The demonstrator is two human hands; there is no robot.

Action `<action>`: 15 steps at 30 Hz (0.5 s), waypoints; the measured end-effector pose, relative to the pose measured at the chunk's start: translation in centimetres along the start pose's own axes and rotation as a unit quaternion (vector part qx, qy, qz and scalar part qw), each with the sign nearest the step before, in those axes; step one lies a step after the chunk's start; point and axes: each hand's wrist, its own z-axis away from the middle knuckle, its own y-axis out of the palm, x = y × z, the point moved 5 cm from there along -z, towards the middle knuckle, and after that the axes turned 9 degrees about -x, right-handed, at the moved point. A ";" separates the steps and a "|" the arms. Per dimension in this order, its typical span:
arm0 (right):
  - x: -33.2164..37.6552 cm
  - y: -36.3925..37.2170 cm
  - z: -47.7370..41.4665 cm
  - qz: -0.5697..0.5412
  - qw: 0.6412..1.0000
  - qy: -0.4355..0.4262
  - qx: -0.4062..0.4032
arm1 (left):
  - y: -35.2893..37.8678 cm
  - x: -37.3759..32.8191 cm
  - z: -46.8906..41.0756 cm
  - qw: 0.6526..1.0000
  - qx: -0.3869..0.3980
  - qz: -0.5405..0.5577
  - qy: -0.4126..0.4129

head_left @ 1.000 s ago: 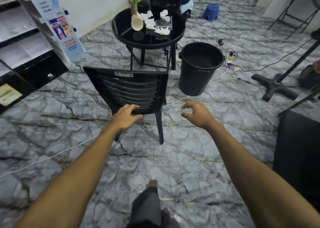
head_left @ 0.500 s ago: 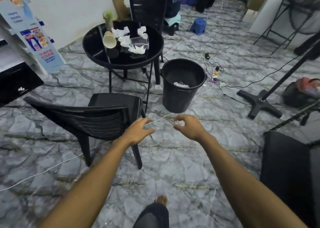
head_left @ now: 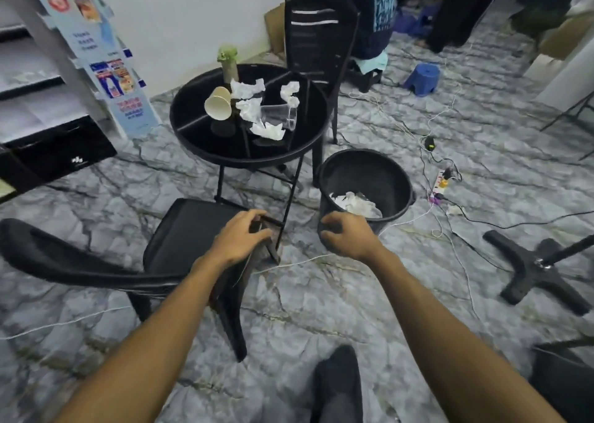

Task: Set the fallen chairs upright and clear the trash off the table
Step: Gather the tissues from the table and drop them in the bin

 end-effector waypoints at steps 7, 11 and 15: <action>-1.5 -3.8 -12.2 0.010 0.996 -0.085 0.038 | -0.6 -3.3 -7.2 0.994 -0.089 0.022 -0.064; -2.1 -5.2 -18.2 0.007 0.992 -0.111 0.052 | -0.9 -4.6 -11.0 0.988 -0.128 0.030 -0.087; -2.1 -5.5 -24.4 0.002 0.990 -0.128 0.054 | -1.5 -5.5 -15.8 0.980 -0.171 0.038 -0.096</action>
